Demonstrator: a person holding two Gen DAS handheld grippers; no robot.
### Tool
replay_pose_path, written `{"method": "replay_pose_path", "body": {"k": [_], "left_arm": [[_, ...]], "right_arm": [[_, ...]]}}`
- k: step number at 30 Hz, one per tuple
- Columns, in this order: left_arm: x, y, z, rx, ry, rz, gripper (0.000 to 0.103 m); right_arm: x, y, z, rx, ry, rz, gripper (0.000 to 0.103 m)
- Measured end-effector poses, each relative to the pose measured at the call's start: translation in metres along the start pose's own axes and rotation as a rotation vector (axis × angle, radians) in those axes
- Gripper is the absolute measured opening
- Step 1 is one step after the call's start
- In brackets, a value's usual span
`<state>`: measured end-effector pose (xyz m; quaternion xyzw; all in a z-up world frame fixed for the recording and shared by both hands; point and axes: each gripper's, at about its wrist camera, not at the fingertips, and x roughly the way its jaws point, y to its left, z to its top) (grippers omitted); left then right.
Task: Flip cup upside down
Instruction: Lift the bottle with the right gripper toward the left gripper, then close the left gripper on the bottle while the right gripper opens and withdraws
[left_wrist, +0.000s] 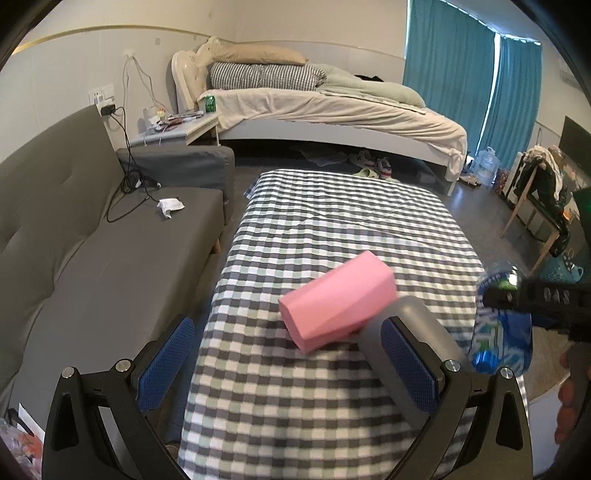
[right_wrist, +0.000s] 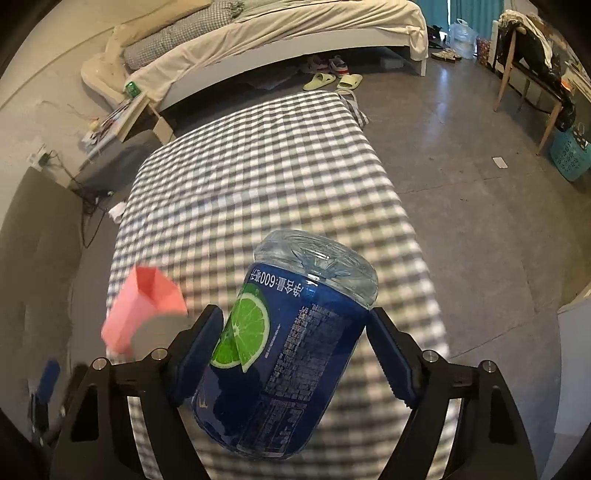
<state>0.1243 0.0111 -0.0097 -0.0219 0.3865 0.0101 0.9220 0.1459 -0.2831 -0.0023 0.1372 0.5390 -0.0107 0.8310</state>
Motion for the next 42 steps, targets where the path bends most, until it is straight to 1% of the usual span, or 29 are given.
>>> {"method": "replay_pose_path", "body": {"k": [3, 6, 8, 10, 12, 14, 16, 19, 22, 25, 27, 28, 30, 32, 37, 39, 40, 42], "left_arm": [[-0.014, -0.003, -0.009, 0.002, -0.015, -0.002, 0.103], [-0.026, -0.005, -0.019, 0.0, -0.033, -0.007, 0.103], [-0.036, -0.006, -0.026, 0.008, -0.043, -0.002, 0.103], [-0.045, -0.003, -0.034, 0.01, -0.052, 0.001, 0.103], [-0.052, 0.002, -0.042, 0.0, -0.056, 0.005, 0.103], [-0.055, 0.009, -0.047, -0.012, -0.054, 0.012, 0.103], [-0.057, 0.013, -0.053, -0.015, -0.052, 0.023, 0.103], [-0.06, 0.021, -0.061, -0.019, -0.05, 0.037, 0.103], [-0.059, 0.028, -0.067, -0.029, -0.038, 0.038, 0.103], [-0.054, 0.028, -0.07, -0.027, -0.016, 0.03, 0.103], [-0.053, 0.024, -0.071, -0.012, -0.009, 0.025, 0.103], [-0.052, 0.021, -0.071, 0.001, -0.008, 0.023, 0.103], [-0.051, 0.017, -0.071, 0.018, -0.005, 0.021, 0.103], [-0.05, 0.012, -0.072, 0.03, 0.001, 0.015, 0.103], [-0.056, -0.002, -0.071, 0.058, -0.018, -0.019, 0.103], [-0.06, -0.01, -0.071, 0.075, -0.028, -0.038, 0.103], [-0.062, -0.013, -0.072, 0.08, -0.031, -0.047, 0.103], [-0.063, -0.021, -0.073, 0.088, -0.025, -0.061, 0.103]], "right_arm": [[-0.011, -0.009, -0.029, -0.012, 0.018, 0.028, 0.08], [-0.013, -0.008, -0.063, -0.051, 0.049, 0.037, 0.08], [-0.013, -0.007, -0.079, -0.057, 0.061, 0.054, 0.08], [-0.014, -0.001, -0.098, -0.084, 0.08, 0.08, 0.08], [-0.014, 0.011, -0.111, -0.128, 0.082, 0.085, 0.08], [-0.012, 0.024, -0.119, -0.175, 0.083, 0.106, 0.08], [-0.008, 0.042, -0.123, -0.261, 0.073, 0.122, 0.08], [-0.006, 0.059, -0.126, -0.343, 0.04, 0.092, 0.08], [-0.001, 0.063, -0.129, -0.359, 0.043, 0.083, 0.08], [-0.001, 0.057, -0.129, -0.357, 0.037, 0.07, 0.081], [-0.01, 0.051, -0.131, -0.352, -0.01, 0.056, 0.085], [-0.018, 0.049, -0.13, -0.353, -0.038, 0.071, 0.086], [-0.036, 0.046, -0.13, -0.362, -0.121, 0.081, 0.09], [-0.051, 0.043, -0.132, -0.377, -0.203, 0.069, 0.09], [-0.087, 0.025, -0.145, -0.415, -0.449, -0.028, 0.09], [-0.092, 0.015, -0.149, -0.427, -0.489, -0.053, 0.09], [-0.093, 0.009, -0.151, -0.424, -0.495, -0.057, 0.09], [-0.093, -0.001, -0.155, -0.397, -0.481, -0.051, 0.09]]}}
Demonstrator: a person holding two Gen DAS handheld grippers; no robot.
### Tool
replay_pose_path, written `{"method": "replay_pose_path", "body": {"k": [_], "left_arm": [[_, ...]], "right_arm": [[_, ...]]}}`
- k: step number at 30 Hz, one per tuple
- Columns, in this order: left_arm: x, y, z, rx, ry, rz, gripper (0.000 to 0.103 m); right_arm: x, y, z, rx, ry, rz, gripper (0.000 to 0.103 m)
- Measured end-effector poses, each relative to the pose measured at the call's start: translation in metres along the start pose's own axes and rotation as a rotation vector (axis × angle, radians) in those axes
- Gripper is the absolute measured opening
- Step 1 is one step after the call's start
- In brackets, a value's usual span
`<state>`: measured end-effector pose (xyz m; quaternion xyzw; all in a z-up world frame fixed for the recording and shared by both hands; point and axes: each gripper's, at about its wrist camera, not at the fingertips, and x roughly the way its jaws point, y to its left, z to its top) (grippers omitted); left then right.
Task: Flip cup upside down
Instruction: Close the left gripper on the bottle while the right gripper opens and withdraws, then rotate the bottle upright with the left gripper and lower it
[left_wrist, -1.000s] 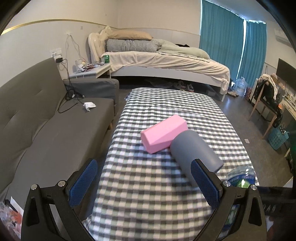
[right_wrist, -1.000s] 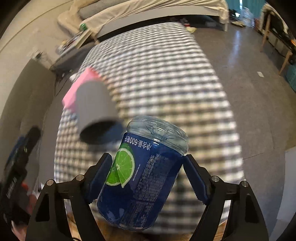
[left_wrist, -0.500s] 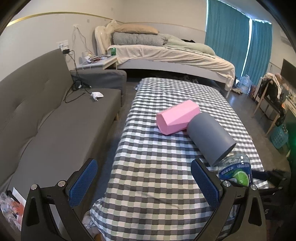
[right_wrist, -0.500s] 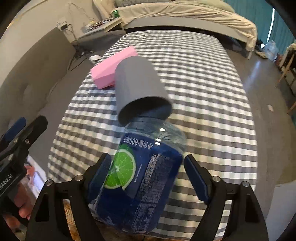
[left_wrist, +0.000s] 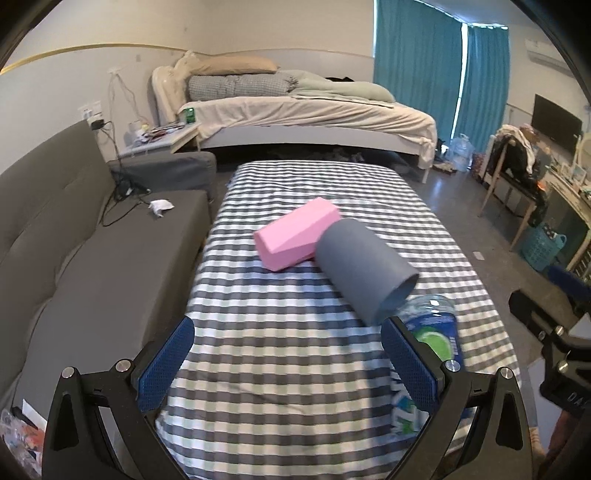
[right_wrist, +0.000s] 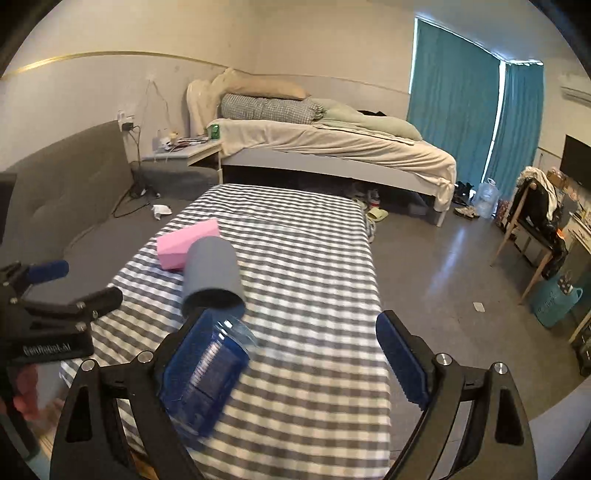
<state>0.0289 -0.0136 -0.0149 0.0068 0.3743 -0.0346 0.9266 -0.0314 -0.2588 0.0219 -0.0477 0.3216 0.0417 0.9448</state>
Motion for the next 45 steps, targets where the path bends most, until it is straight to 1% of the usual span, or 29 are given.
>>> {"method": "replay_pose_path", "body": {"k": [4, 7, 14, 19, 22, 25, 29, 30, 31, 32, 34, 35, 38, 41, 45], "left_arm": [[0.001, -0.02, 0.003, 0.025, 0.041, -0.027, 0.103], [0.005, -0.032, 0.004, 0.044, 0.081, -0.057, 0.103], [0.015, -0.048, 0.012, 0.027, 0.156, -0.07, 0.103], [0.023, -0.067, 0.022, 0.054, 0.204, -0.063, 0.103], [0.036, -0.083, 0.025, 0.092, 0.249, -0.075, 0.103], [0.051, -0.093, 0.024, 0.126, 0.298, -0.069, 0.103], [0.072, -0.102, 0.024, 0.137, 0.362, -0.085, 0.102], [0.075, -0.102, 0.023, 0.135, 0.372, -0.094, 0.099], [0.076, -0.102, 0.022, 0.128, 0.38, -0.111, 0.091], [0.076, -0.102, 0.021, 0.116, 0.385, -0.13, 0.086], [0.074, -0.101, 0.023, 0.108, 0.38, -0.141, 0.074], [0.071, -0.101, 0.025, 0.11, 0.37, -0.144, 0.07], [0.057, -0.095, 0.034, 0.095, 0.307, -0.174, 0.07], [0.042, -0.091, 0.038, 0.092, 0.242, -0.189, 0.07], [0.028, -0.087, 0.04, 0.11, 0.174, -0.178, 0.069]], "right_arm": [[0.001, -0.017, -0.006, 0.065, 0.022, -0.003, 0.09], [0.0, -0.024, -0.007, 0.083, 0.027, 0.0, 0.09], [-0.003, -0.032, -0.01, 0.089, 0.028, 0.019, 0.09], [-0.004, -0.045, -0.008, 0.093, 0.022, 0.003, 0.09], [-0.002, -0.053, -0.007, 0.109, 0.023, -0.016, 0.09], [0.001, -0.059, -0.007, 0.126, 0.031, -0.026, 0.09], [0.005, -0.062, -0.009, 0.13, 0.049, -0.036, 0.09], [0.006, -0.062, -0.01, 0.13, 0.051, -0.039, 0.09], [0.006, -0.063, -0.01, 0.128, 0.052, -0.044, 0.09], [0.006, -0.063, -0.01, 0.127, 0.054, -0.049, 0.09], [0.006, -0.064, -0.01, 0.131, 0.058, -0.06, 0.09], [0.006, -0.065, -0.01, 0.134, 0.058, -0.064, 0.09], [0.004, -0.065, -0.01, 0.133, 0.056, -0.075, 0.09], [0.002, -0.062, -0.009, 0.128, 0.05, -0.079, 0.09], [0.0, -0.054, -0.009, 0.108, 0.045, -0.078, 0.09]]}}
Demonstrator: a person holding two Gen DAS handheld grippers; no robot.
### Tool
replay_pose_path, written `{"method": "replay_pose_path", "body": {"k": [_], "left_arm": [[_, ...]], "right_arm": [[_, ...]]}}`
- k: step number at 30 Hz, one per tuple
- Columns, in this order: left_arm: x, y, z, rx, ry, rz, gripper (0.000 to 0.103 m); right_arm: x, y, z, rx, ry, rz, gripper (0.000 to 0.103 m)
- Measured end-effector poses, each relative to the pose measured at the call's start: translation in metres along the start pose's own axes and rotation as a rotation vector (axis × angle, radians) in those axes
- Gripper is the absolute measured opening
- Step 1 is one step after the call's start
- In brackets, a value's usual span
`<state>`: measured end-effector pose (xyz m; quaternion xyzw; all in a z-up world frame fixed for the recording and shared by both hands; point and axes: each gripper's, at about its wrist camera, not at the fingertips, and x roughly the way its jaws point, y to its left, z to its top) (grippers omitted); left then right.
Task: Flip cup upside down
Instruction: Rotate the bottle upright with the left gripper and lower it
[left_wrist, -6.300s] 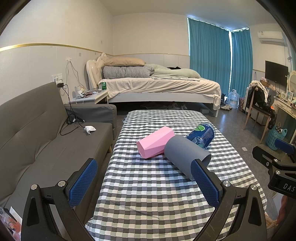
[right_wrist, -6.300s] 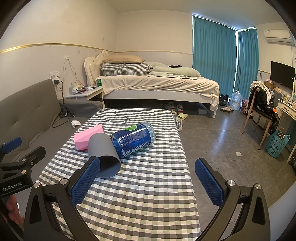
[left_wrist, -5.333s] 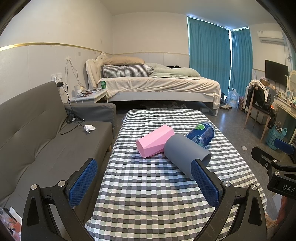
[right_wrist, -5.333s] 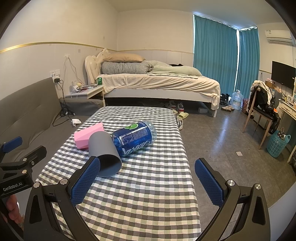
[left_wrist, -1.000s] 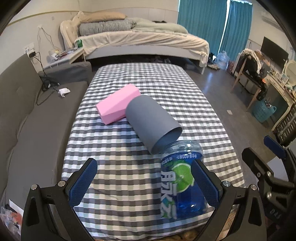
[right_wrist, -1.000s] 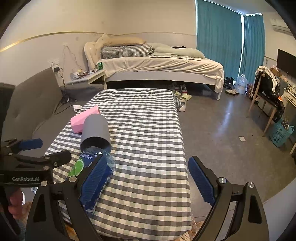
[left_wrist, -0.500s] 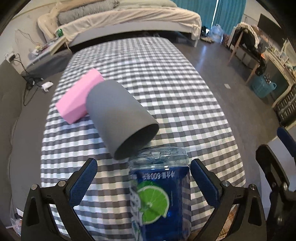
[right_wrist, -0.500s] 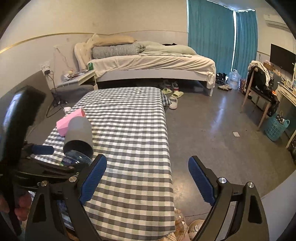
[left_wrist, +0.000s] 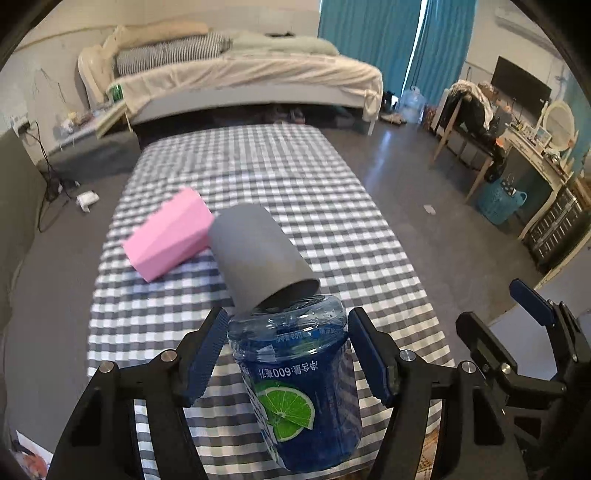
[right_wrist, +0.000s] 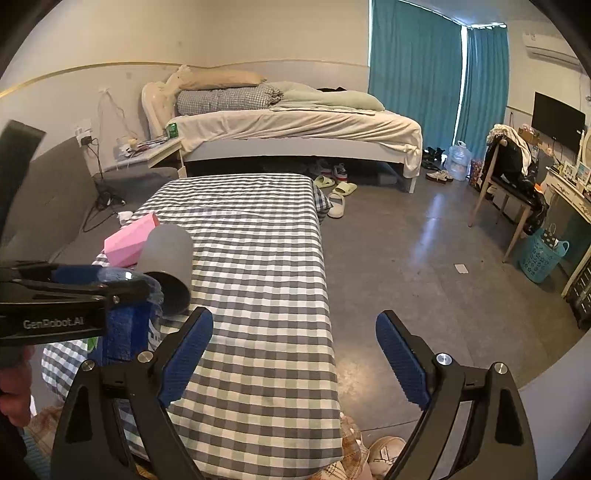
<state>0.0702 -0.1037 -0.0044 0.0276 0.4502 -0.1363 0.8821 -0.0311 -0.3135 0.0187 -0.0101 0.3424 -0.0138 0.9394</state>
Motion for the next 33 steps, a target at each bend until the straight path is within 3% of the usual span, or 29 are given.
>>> {"method": "replay_pose_path", "body": {"k": [5, 11, 14, 16, 20, 27, 31, 33], "left_arm": [[-0.021, -0.004, -0.012, 0.064, -0.103, 0.015, 0.069], [-0.032, -0.004, -0.033, 0.11, -0.136, -0.012, 0.07], [-0.033, -0.002, -0.037, 0.091, -0.133, -0.041, 0.078], [-0.032, -0.001, -0.041, 0.084, -0.122, -0.04, 0.09], [-0.03, -0.002, -0.046, 0.092, -0.102, -0.076, 0.093], [-0.007, -0.004, -0.064, 0.089, 0.003, -0.114, 0.094], [0.015, -0.008, -0.071, 0.098, 0.082, -0.04, 0.094], [0.022, -0.004, -0.073, 0.073, 0.105, -0.058, 0.094]], "right_arm": [[-0.006, 0.004, -0.001, -0.014, -0.01, -0.007, 0.09], [-0.011, 0.005, -0.005, -0.009, -0.013, -0.014, 0.09], [-0.013, 0.006, -0.005, -0.01, -0.014, -0.013, 0.09], [-0.017, 0.005, -0.006, -0.011, -0.022, -0.014, 0.09], [-0.02, 0.003, -0.006, 0.0, -0.028, -0.001, 0.09], [-0.025, 0.0, -0.008, 0.017, -0.027, 0.001, 0.09], [-0.023, 0.0, -0.009, 0.019, -0.017, 0.004, 0.09], [-0.023, 0.0, -0.009, 0.014, -0.013, 0.004, 0.09]]}}
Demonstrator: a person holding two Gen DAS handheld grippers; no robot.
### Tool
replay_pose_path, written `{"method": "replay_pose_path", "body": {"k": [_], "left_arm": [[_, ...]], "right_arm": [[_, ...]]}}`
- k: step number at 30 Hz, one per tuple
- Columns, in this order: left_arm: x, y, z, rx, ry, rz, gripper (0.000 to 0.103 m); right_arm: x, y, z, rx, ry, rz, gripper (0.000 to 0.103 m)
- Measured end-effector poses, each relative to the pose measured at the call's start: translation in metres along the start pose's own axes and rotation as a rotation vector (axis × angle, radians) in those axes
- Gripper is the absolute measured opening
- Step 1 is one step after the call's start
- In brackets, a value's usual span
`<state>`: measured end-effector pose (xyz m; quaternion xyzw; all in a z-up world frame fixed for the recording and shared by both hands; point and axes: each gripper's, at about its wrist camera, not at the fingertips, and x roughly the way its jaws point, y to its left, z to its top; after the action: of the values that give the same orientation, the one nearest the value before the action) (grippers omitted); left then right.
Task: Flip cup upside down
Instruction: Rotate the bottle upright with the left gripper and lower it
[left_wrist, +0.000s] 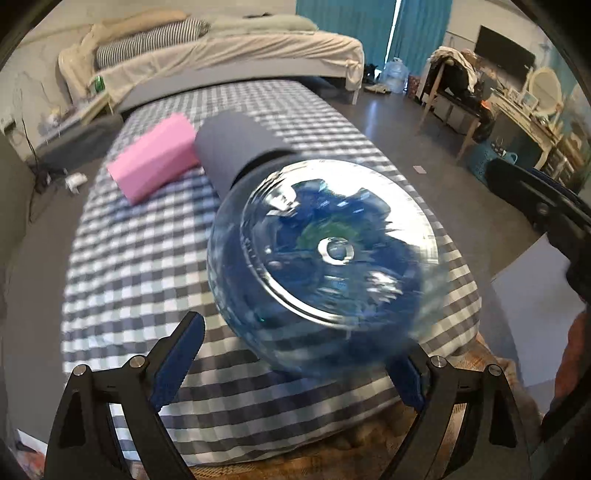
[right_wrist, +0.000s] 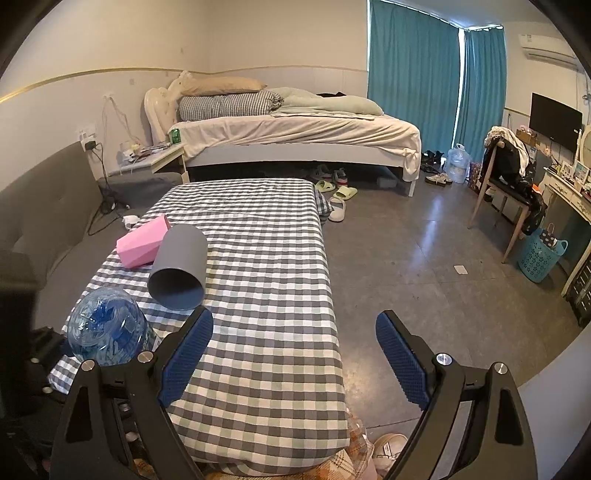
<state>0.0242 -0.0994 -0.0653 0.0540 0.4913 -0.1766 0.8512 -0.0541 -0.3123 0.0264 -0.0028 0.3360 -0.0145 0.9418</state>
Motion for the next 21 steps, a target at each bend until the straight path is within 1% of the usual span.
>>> {"method": "replay_pose_path", "body": {"k": [1, 2, 4, 5, 8, 11, 16, 21], "left_arm": [[0.002, 0.003, 0.0, -0.017, 0.004, -0.025, 0.092], [0.004, 0.004, 0.0, -0.024, 0.007, -0.034, 0.091], [0.008, 0.004, -0.001, -0.025, 0.02, -0.055, 0.076], [0.009, 0.003, -0.001, -0.022, 0.027, -0.076, 0.074], [0.011, 0.002, -0.002, -0.017, 0.019, -0.077, 0.074], [0.013, 0.005, 0.0, -0.04, 0.003, -0.079, 0.073], [0.019, 0.013, 0.009, -0.05, -0.039, -0.037, 0.073], [0.027, 0.015, 0.021, -0.02, -0.085, 0.001, 0.073]], "right_arm": [[0.0, 0.0, 0.0, -0.001, 0.001, 0.0, 0.09], [0.001, 0.0, 0.0, 0.0, 0.003, -0.001, 0.09], [0.003, 0.0, 0.0, 0.002, 0.01, -0.002, 0.09], [0.005, 0.001, 0.0, 0.002, 0.014, -0.001, 0.09], [0.007, 0.001, -0.001, 0.0, 0.024, -0.003, 0.09], [0.01, 0.002, -0.001, -0.003, 0.03, -0.004, 0.09], [0.015, 0.003, -0.003, -0.007, 0.042, -0.005, 0.09], [0.018, 0.006, -0.003, -0.016, 0.053, -0.006, 0.09]]}}
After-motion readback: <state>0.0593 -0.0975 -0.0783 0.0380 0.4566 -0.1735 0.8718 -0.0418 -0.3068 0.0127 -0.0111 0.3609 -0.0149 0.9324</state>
